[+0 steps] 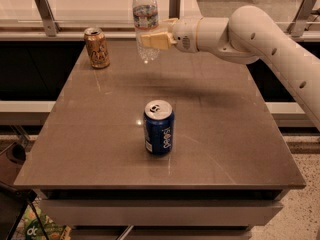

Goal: Move water bottle near orange can

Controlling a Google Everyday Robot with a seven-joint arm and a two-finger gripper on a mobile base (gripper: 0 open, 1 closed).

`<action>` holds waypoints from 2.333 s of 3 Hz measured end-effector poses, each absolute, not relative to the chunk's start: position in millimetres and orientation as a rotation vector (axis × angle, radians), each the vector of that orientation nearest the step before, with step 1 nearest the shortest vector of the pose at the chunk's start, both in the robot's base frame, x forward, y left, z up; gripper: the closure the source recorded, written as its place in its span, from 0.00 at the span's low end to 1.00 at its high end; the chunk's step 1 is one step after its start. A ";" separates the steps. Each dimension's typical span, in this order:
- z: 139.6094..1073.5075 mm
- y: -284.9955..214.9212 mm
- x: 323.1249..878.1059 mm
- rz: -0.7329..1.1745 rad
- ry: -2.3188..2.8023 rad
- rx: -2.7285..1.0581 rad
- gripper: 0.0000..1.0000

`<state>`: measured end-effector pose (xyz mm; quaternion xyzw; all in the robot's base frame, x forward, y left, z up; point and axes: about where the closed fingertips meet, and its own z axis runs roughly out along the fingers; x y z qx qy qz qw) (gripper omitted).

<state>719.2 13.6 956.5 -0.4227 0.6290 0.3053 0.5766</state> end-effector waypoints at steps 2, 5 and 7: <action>947.3 63.8 716.5 0.810 1.446 -1.003 1.00; 881.6 101.8 737.6 0.788 1.431 -1.037 1.00; 870.4 100.1 744.3 0.755 1.442 -1.052 0.83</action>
Offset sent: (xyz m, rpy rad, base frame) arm -0.0037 0.0704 -0.0150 0.0745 0.0345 0.0909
